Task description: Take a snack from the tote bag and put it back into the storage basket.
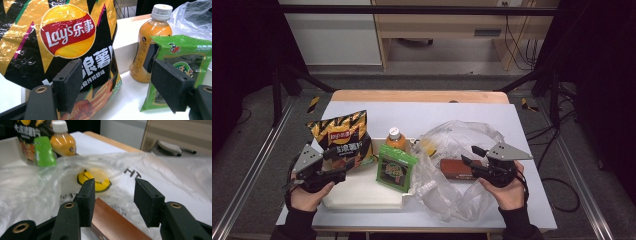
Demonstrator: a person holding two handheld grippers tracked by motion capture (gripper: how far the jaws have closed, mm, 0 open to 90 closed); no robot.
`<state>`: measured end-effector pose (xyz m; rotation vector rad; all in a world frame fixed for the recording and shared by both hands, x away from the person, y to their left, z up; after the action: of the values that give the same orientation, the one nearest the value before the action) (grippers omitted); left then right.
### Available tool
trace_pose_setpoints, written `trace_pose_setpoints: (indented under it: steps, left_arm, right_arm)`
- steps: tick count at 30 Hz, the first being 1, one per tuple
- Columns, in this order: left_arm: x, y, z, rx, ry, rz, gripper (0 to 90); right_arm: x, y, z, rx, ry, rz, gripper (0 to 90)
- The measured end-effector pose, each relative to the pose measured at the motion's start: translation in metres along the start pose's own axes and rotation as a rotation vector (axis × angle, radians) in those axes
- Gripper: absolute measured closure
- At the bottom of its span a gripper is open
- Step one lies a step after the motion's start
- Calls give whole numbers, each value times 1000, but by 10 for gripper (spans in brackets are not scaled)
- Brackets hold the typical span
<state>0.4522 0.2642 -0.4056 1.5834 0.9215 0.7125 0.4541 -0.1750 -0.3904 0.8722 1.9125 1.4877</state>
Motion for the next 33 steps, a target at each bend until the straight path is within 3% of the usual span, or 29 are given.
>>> trace_pose_setpoints:
  steps: [17,33]
  left_arm:
    - [-1,0,1,-1,-10,3,243]
    - [-1,2,1,-7,-10,1,242]
  right_arm:
    - [-15,-27,0,111,-10,22,480]
    - [-20,-32,2,175,17,-3,418]
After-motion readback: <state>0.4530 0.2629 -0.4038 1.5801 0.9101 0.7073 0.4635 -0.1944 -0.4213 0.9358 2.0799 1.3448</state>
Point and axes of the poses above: each handheld gripper's, and its own axes: z roughly forward along the jaws, y roughly out of its top, x roughly to its left, the point moved 4 cm from there along z, roughly forward along the jaws, and after that the axes turned 11 degrees about -x, right-handed, at the moved point
